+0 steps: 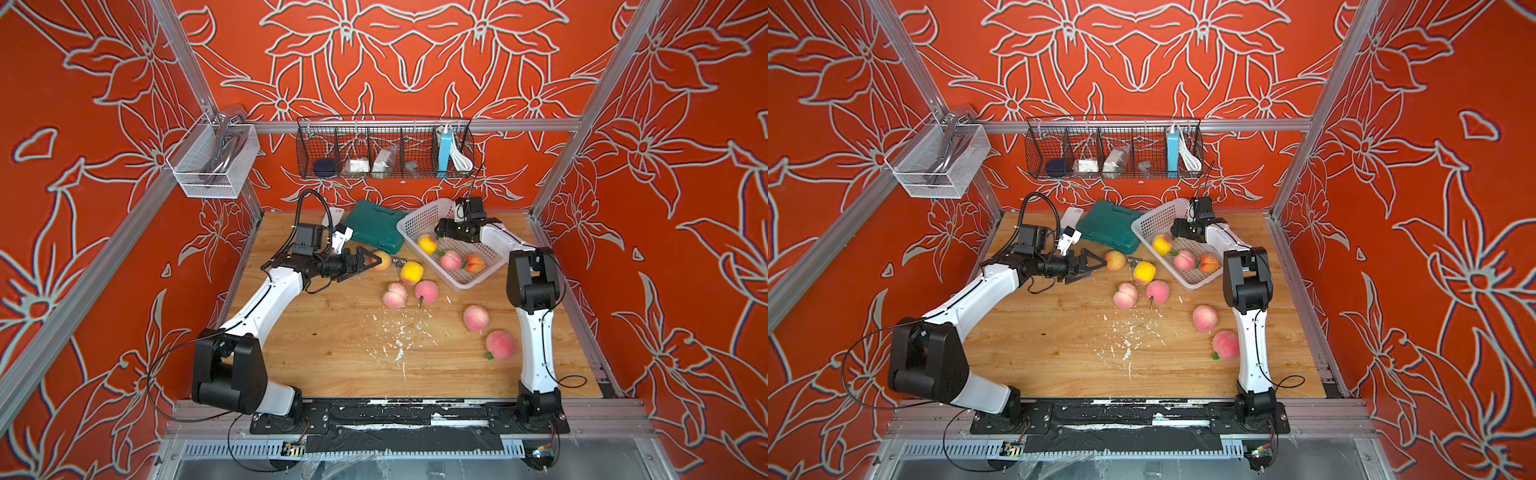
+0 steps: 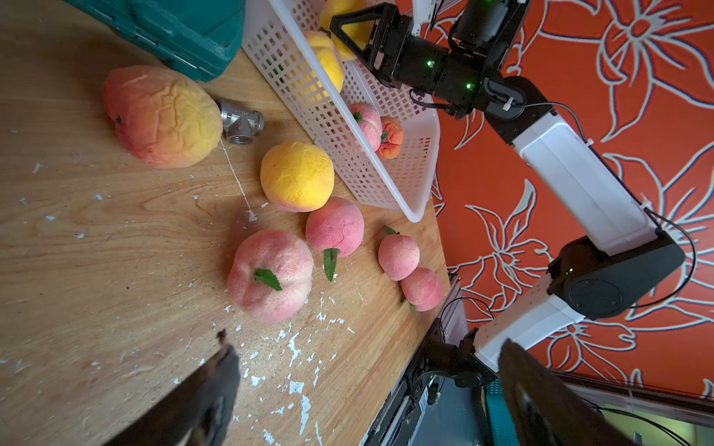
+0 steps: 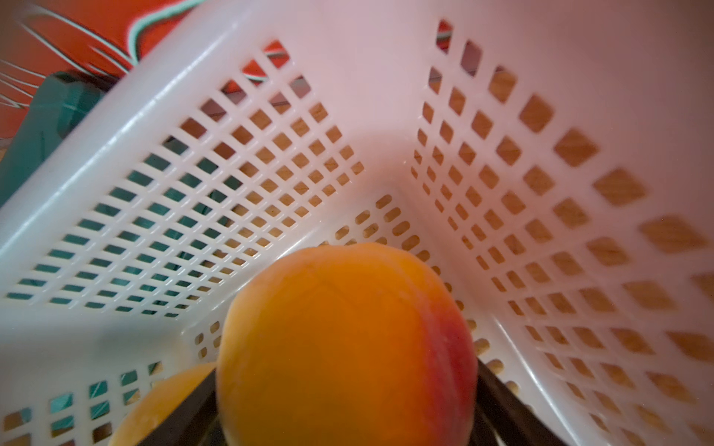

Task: Put the peaches into the basket
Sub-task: Place the peach in the basket.

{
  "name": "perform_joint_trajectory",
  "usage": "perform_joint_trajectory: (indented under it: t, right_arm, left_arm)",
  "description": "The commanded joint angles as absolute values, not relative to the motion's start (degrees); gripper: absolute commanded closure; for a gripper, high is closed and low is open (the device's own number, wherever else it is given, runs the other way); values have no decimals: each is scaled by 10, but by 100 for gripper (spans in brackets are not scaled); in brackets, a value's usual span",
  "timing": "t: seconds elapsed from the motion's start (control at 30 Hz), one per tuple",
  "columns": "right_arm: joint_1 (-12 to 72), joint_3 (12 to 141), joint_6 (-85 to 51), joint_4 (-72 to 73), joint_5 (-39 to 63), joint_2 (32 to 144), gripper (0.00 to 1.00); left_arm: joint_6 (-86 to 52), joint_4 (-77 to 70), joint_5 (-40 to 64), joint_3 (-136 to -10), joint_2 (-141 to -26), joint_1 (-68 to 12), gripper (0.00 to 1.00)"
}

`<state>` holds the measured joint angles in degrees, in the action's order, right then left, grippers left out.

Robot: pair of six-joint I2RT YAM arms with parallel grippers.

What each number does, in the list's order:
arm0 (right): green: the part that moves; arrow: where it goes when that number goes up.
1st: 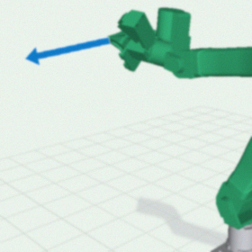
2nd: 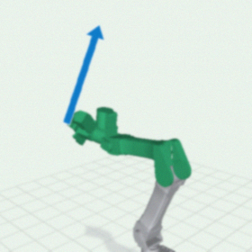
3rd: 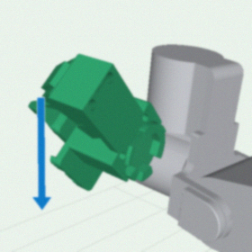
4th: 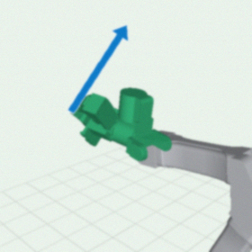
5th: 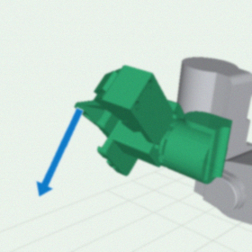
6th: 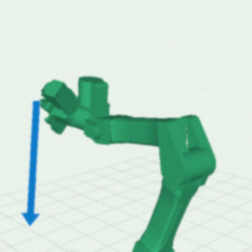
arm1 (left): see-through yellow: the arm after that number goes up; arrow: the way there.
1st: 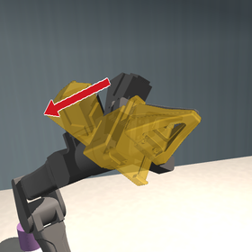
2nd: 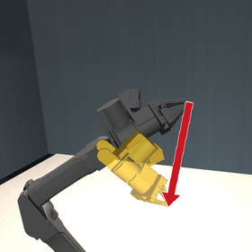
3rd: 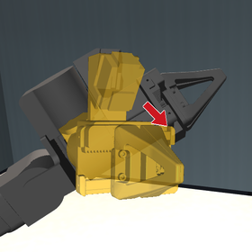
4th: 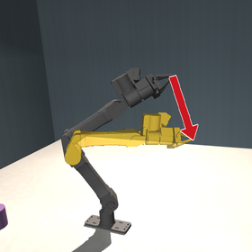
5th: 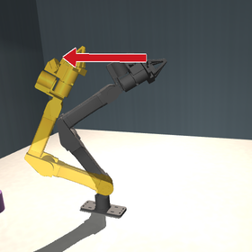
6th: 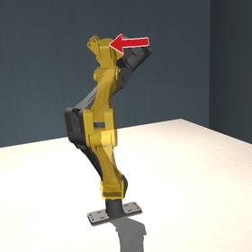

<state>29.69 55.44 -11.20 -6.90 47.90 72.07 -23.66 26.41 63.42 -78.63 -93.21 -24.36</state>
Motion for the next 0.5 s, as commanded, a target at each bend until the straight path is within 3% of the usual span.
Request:
perform_joint_trajectory:
  t: [0.0, 0.3, 0.47]
  right_arm:
    - [301, 567, -118, -47, 481, 728, 9]
    - [300, 569, -114, -50, 481, 729, 27]
    - [300, 572, -113, -59, 473, 733, 30]
  left_arm:
    - [-251, 238, 668, -793, -938, -256, 32]
    - [-263, 221, 673, -791, -939, -258, 32]
    - [-250, 237, 661, -792, -941, -258, 22]
